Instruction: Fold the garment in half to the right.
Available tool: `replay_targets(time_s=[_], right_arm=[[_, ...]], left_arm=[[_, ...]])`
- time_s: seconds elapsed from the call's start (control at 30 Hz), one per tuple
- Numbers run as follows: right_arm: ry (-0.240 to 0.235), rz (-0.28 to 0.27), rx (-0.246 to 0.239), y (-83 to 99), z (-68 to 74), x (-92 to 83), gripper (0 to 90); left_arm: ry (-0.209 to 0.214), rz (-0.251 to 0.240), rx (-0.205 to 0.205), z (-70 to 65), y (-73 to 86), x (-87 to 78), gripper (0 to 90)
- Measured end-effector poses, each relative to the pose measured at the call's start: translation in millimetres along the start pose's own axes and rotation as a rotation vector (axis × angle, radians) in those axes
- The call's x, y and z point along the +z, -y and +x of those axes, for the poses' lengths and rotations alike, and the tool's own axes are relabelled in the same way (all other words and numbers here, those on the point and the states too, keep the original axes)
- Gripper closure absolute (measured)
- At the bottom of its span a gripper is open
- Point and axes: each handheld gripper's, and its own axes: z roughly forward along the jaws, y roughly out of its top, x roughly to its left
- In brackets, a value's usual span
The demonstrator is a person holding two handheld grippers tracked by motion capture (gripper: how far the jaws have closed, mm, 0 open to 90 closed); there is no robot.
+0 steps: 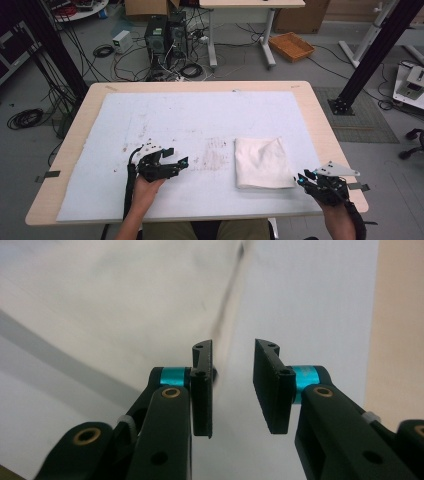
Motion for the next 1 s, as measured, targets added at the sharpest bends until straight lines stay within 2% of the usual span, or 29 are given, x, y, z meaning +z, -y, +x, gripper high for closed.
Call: replay_targets(time_s=[0.07, 0.1, 0.17, 0.2, 0.23, 0.3, 0.37, 0.4, 0.47, 0.5, 0.57, 0.6, 0.67, 0.7, 0.77, 0.8, 0.87, 0.9, 0.93, 0.97, 1.0], right_arm=[[-0.037, -0.080, -0.032, -8.0, 5.0, 0.1, 67.8], [-0.070, -0.101, -0.045, -12.2, 8.6, 4.5, 67.6], [-0.121, -0.108, -0.091, -19.7, 15.0, 20.1, 67.0], [-0.172, -0.071, -0.096, -23.9, 18.0, 41.4, 67.0], [-0.172, -0.071, -0.096, -23.9, 18.0, 41.4, 67.0], [-0.181, -0.009, -0.094, -22.8, 18.3, 59.2, 67.0], [-0.143, 0.074, -0.096, -15.2, 15.1, 68.1, 63.2], [-0.149, 0.067, -0.050, -9.1, 6.7, 62.4, 60.0], [-0.138, 0.073, -0.039, -6.3, 3.2, 58.9, 58.8], [-0.144, 0.071, -0.018, -2.7, -0.6, 55.5, 56.9], [-0.164, 0.056, -0.006, -0.5, -4.7, 48.9, 51.5], [-0.164, 0.056, -0.006, -0.5, -4.7, 48.9, 51.5], [-0.165, -0.063, -0.001, -8.4, -7.6, 38.5, 44.2], [-0.165, -0.063, -0.001, -8.4, -7.6, 38.5, 44.2], [-0.176, -0.155, -0.001, -20.5, -10.3, 38.9, 47.2], [-0.171, -0.176, -0.015, -27.7, -11.3, 43.2, 51.0], [-0.172, -0.153, -0.033, -41.5, -13.1, 58.9, 62.0], [-0.175, -0.125, -0.029, -47.5, -14.2, 70.1, 67.7], [-0.179, -0.081, -0.019, -52.3, -15.4, 82.2, 71.0], [-0.152, 0.022, -0.012, -57.1, -17.0, 105.5, 75.0], [-0.152, 0.022, -0.012, -57.1, -17.0, 105.5, 75.0]], left_arm=[[0.000, 0.001, -0.001, 0.3, 0.1, 0.4, 26.9], [-0.001, 0.000, -0.002, 0.3, 0.1, 0.6, 27.0], [-0.001, 0.003, 0.002, 0.6, 0.1, 0.4, 26.9], [-0.001, 0.002, 0.002, 0.7, -0.1, 0.1, 26.9], [-0.005, 0.000, 0.003, 0.8, -0.2, -0.6, 26.9], [-0.013, -0.010, 0.005, 1.5, -0.5, -1.8, 26.9], [-0.017, -0.020, 0.008, 2.9, -0.8, -3.5, 26.9], [-0.018, -0.026, 0.006, 3.8, -1.1, -4.3, 26.9], [-0.030, -0.039, 0.003, 4.5, -1.6, -6.4, 26.9], [-0.031, -0.039, 0.003, 4.7, -1.7, -7.2, 26.9], [-0.035, -0.043, 0.002, 4.7, -1.3, -9.1, 26.9], [-0.036, -0.047, 0.003, 4.8, -0.8, -10.1, 26.9], [-0.031, -0.052, 0.003, 5.3, -0.2, -12.2, 26.9], [-0.030, -0.049, 0.006, 5.8, -0.3, -12.8, 26.9], [-0.039, -0.047, 0.000, 7.2, -0.6, -13.1, 26.9], [-0.039, -0.049, -0.009, 7.3, -0.4, -13.0, 26.9], [-0.039, -0.044, -0.003, 7.3, -0.2, -13.2, 26.9], [-0.037, -0.045, -0.004, 6.7, 0.1, -13.4, 26.9], [-0.034, -0.044, -0.002, 6.5, 0.3, -13.6, 26.9], [-0.033, -0.044, 0.001, 7.0, 0.4, -14.1, 26.9], [-0.034, -0.045, -0.001, 7.6, 0.7, -14.3, 26.9]])
